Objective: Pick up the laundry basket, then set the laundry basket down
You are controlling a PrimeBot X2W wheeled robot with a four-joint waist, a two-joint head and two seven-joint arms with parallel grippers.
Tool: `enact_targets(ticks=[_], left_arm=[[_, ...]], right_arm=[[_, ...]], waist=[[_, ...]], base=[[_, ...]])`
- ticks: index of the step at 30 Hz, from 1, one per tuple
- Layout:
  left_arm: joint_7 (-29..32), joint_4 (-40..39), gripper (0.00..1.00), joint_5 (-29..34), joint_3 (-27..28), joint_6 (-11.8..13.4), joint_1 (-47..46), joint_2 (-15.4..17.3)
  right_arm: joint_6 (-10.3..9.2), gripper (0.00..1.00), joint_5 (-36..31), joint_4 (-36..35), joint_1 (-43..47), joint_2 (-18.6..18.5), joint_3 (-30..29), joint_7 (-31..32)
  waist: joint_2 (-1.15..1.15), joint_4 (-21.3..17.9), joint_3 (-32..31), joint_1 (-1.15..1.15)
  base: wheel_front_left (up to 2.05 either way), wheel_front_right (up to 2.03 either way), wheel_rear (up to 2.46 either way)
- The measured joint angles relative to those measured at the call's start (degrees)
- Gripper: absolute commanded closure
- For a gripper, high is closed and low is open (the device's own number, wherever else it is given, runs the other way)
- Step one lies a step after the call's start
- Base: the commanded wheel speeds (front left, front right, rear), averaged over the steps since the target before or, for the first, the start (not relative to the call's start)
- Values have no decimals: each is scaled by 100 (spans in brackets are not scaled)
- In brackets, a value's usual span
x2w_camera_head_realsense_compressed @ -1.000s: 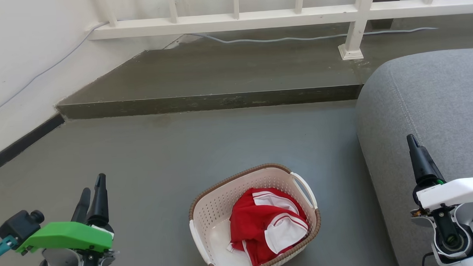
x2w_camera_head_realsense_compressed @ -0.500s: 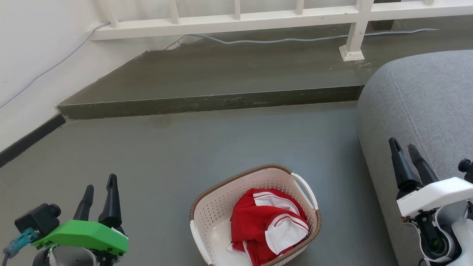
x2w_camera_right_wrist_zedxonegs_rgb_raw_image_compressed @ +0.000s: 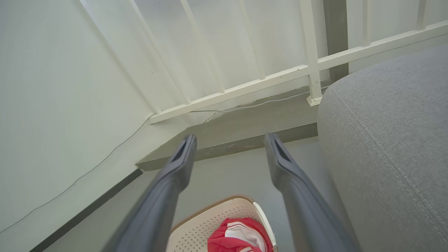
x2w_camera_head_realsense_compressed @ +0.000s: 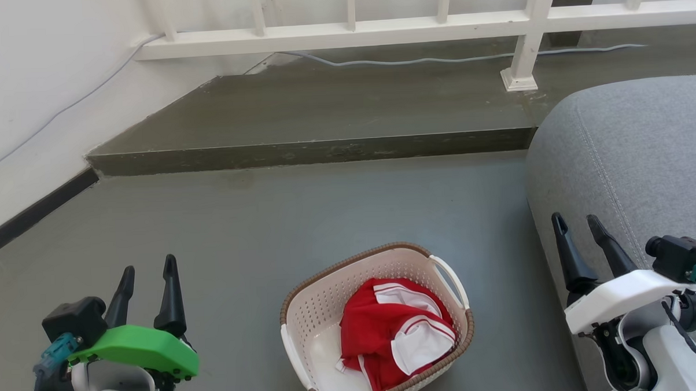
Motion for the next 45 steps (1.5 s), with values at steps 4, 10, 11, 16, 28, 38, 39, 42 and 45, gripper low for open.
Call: enact_targets(ticks=[4,10,11,16,28,38,39,42,45], left_arm=[[-64,9,0,314,-41,51,0,24],[-205,12,0,866,-224,120,1,64],[-223,12,0,932,-242,151,1,67],[-331,0,0,1317,-371,220,0,127],[-544,62,0,2207,-702,297,-5,170],[-444,171,0,2150,-705,297,-5,163],[-444,180,0,2150,-703,297,-6,163],[-444,203,0,2150,-704,297,-7,163],[-444,223,0,2150,-704,297,-9,163]], right_arm=[[-76,0,-297,29,0,-24,60,-86],[-119,0,-773,79,1,-42,188,-202],[-121,0,-853,99,1,-48,198,-212],[-179,0,-1209,166,1,-66,265,-321],[-244,0,-2019,350,1,-78,415,-572],[-242,0,-2023,410,0,-69,350,-573],[-241,0,-2023,410,0,-68,345,-573],[-235,0,-2023,410,-1,-67,321,-573],[-234,0,-2023,410,-3,-67,296,-573]], waist=[[0,13,-12,0],[0,29,-23,0],[0,31,-23,0],[0,37,-19,0],[0,34,-6,0],[0,33,9,0],[0,33,10,0],[0,33,16,0],[0,34,19,0]], base=[[0,0,0],[0,0,0],[0,0,0],[0,0,0],[0,0,0],[0,0,0],[0,0,0],[0,0,0],[0,0,0]])
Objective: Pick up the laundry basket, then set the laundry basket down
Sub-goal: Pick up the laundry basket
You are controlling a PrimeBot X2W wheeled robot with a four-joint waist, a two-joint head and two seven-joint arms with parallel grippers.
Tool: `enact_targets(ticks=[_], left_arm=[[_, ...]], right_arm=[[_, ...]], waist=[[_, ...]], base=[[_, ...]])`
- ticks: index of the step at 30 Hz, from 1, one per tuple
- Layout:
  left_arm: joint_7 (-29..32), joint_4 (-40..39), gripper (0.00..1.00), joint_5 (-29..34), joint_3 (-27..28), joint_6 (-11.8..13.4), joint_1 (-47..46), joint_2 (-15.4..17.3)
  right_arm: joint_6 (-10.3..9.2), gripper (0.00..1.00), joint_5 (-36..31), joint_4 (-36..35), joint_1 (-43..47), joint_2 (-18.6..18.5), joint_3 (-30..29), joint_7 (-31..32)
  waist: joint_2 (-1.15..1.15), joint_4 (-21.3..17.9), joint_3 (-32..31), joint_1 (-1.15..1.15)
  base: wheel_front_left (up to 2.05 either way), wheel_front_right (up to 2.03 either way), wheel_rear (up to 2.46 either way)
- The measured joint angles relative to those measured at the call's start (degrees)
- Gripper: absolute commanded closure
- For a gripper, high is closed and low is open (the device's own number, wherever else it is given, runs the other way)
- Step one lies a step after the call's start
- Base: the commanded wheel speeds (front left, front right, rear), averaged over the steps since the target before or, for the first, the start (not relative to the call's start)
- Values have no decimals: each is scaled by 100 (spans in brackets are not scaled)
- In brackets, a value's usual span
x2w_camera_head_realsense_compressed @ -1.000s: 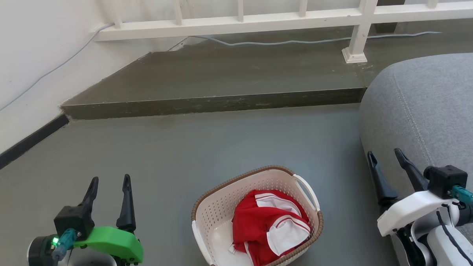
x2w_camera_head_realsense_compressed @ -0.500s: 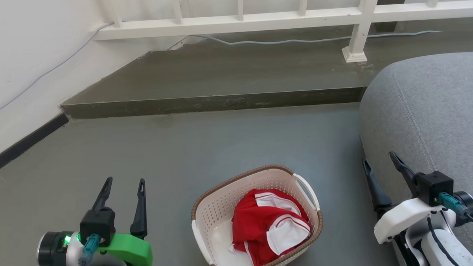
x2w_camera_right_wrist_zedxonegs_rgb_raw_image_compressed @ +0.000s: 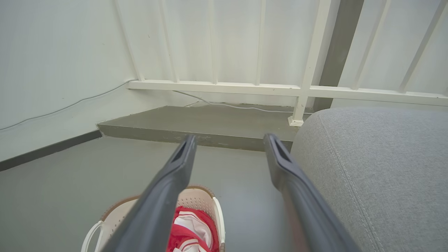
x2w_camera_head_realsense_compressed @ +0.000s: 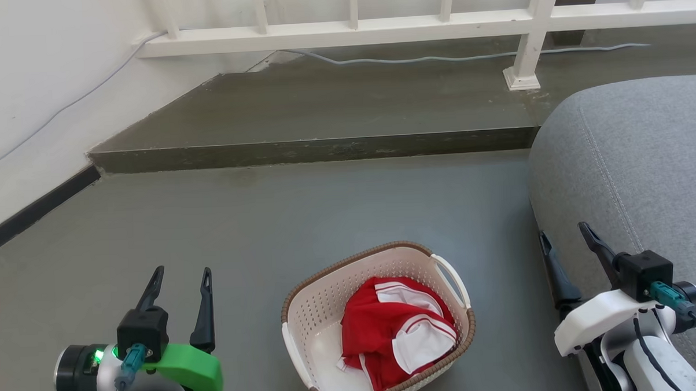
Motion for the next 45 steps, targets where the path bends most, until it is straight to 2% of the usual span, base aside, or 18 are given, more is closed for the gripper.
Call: enact_targets(ticks=[24,32,45], left_arm=[[63,45,0,-27,-98,-32,-87,-44],[267,74,0,-325,-272,-222,-144,-363],[880,755,0,-713,-346,-416,-672,-563]], right_arm=[[60,0,-3,-143,-40,41,-137,-2],[60,0,-7,-489,-279,59,-224,-8],[60,0,-51,-1015,-782,165,-336,-9]], waist=[[0,29,101,0],[0,42,466,0],[0,-42,1396,0]], base=[[0,0,0],[0,0,0],[0,0,0]])
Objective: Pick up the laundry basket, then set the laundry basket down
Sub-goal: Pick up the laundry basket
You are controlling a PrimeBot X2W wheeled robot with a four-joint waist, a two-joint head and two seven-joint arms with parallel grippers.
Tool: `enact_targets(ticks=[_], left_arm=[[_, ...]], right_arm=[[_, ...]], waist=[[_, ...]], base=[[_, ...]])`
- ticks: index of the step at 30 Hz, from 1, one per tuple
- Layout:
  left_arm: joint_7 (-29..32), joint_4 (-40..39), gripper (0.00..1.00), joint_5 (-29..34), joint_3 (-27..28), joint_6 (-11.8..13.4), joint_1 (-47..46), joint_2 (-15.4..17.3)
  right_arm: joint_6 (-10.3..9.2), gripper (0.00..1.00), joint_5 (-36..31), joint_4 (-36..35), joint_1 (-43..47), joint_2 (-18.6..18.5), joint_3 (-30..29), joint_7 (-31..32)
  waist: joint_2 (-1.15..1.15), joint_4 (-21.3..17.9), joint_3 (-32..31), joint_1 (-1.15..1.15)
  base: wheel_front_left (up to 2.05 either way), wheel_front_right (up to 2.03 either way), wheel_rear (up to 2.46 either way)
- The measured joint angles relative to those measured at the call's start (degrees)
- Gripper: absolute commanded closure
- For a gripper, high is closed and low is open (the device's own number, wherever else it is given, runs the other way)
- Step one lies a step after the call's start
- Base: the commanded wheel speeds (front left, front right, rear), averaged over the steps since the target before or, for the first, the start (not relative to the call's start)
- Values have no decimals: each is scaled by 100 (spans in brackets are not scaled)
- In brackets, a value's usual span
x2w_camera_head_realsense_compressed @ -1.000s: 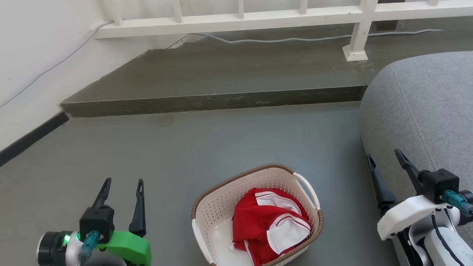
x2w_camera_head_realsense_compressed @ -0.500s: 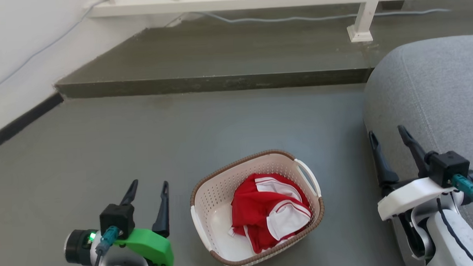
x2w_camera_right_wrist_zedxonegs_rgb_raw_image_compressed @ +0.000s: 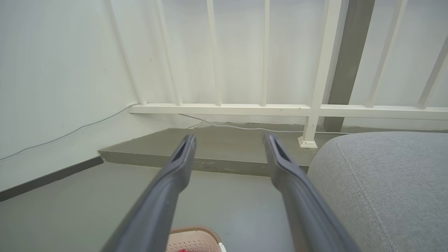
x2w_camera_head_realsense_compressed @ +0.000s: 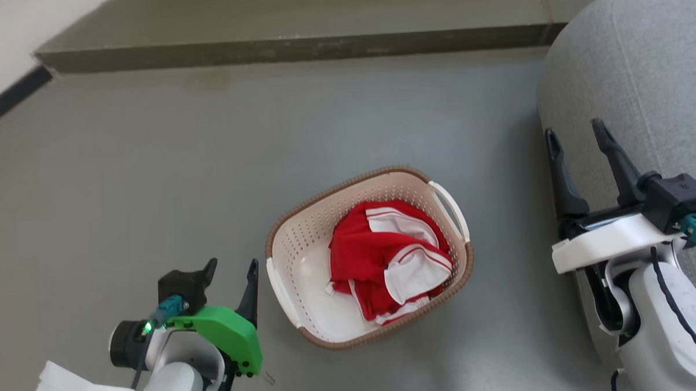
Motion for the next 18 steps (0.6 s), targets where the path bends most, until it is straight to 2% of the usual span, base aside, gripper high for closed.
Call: enact_targets(ticks=[18], left_arm=[[545,1141,0,-350,248,-247,-1190,-13]], right_arm=[[5,0,0,-666,-541,243,-125,-15]], waist=[[0,-389,1436,0]], base=[[0,0,0]])
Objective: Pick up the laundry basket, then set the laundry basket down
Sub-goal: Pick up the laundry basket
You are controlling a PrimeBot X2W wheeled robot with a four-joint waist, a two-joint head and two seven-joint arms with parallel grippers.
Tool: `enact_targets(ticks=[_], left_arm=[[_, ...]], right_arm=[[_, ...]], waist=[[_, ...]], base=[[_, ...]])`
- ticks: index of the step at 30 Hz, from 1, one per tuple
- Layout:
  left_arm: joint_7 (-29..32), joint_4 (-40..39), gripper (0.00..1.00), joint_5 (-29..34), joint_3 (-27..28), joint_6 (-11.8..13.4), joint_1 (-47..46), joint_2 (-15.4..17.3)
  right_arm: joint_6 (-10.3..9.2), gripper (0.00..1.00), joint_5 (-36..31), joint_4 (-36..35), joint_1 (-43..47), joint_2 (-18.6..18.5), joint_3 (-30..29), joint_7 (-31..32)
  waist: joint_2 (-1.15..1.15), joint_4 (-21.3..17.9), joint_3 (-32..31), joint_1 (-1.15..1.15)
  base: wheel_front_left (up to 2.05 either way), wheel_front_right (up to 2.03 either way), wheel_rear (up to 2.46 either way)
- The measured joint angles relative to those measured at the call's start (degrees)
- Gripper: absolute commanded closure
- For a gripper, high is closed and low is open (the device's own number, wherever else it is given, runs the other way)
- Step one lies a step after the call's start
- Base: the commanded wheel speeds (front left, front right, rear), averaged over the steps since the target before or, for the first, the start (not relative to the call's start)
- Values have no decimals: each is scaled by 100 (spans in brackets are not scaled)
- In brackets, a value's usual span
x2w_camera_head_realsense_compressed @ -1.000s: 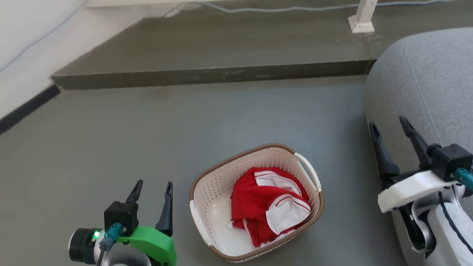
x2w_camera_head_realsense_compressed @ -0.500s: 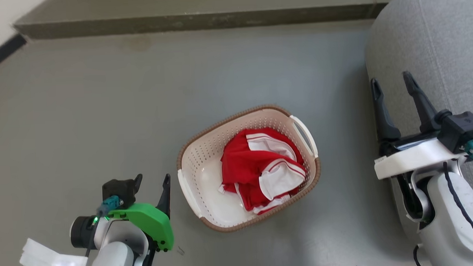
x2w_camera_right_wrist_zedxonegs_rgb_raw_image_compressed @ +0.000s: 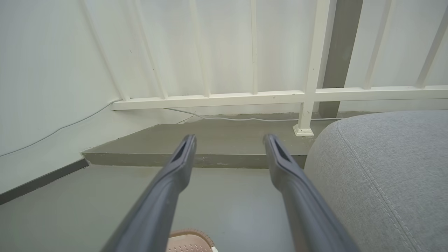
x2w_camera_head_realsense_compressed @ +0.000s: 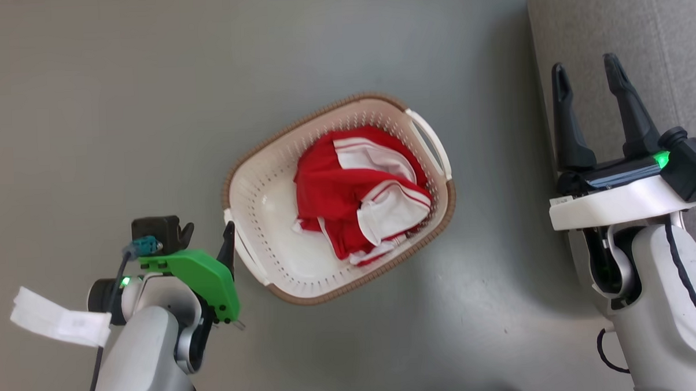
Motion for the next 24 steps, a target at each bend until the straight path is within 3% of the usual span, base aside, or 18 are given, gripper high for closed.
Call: enact_targets(ticks=[9,24], left_arm=[[212,535,0,-263,153,-170,-552,-5],[287,1348,0,-308,411,-232,-1351,158]], right_arm=[[1,0,-5,-441,-135,120,-13,0],[81,0,-63,-982,-565,209,-93,0]], waist=[[0,-220,828,0],[0,-468,1955,0]], base=[[0,0,0],[0,0,0]])
